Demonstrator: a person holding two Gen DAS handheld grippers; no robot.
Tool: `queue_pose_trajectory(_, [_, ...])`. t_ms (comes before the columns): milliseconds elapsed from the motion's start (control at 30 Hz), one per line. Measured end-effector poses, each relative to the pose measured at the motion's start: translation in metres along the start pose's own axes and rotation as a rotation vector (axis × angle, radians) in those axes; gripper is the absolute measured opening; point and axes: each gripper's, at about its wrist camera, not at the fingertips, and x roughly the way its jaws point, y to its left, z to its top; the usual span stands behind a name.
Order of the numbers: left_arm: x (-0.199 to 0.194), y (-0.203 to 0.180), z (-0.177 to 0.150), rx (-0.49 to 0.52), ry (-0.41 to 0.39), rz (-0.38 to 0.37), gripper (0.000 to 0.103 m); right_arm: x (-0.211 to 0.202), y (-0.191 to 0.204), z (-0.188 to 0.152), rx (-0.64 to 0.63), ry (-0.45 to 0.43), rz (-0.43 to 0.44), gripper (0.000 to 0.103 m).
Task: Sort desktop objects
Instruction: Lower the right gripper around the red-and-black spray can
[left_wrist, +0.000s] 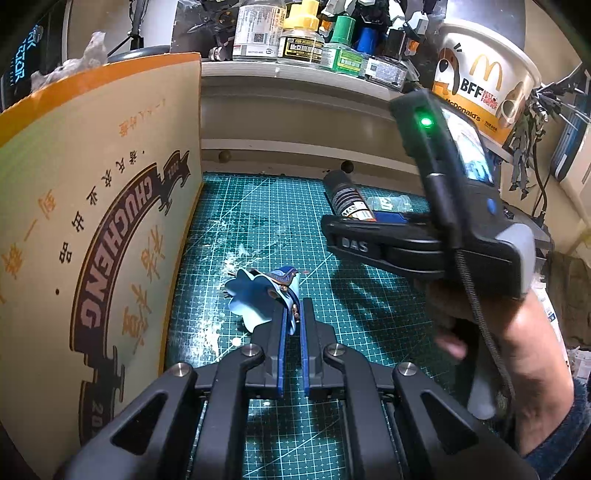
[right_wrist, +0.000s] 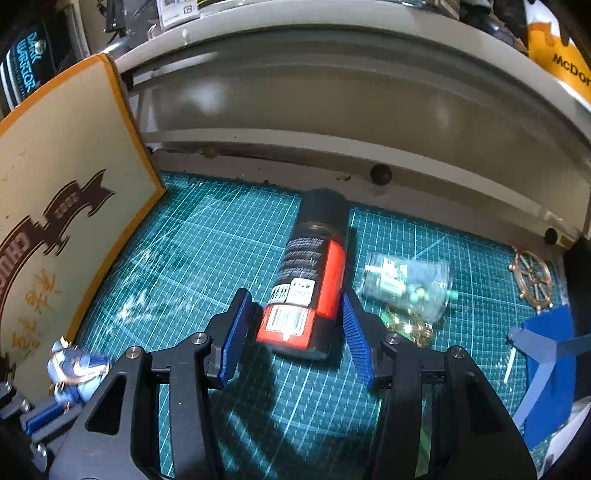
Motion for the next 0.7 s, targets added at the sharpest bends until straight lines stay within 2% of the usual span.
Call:
queue_pose_trajectory(33, [0.0, 0.0, 0.0, 0.001, 0.001, 0.0, 0.006, 0.001, 0.001, 0.0, -0.003, -0.004, -0.01, 0.047])
queue_pose_trajectory(200, [0.002, -0.002, 0.0, 0.004, 0.005, -0.002, 0.006, 0.003, 0.003, 0.0, -0.002, -0.018, -0.04, 0.033])
queue_pose_trajectory(500, [-0.001, -0.002, 0.001, 0.01, -0.001, 0.015, 0.006, -0.001, 0.005, -0.004, 0.018, -0.007, -0.014, 0.032])
queue_pose_trajectory(700, [-0.012, -0.006, 0.003, 0.024, -0.023, 0.028, 0.006, -0.027, 0.005, -0.009, 0.027, -0.041, 0.003, 0.032])
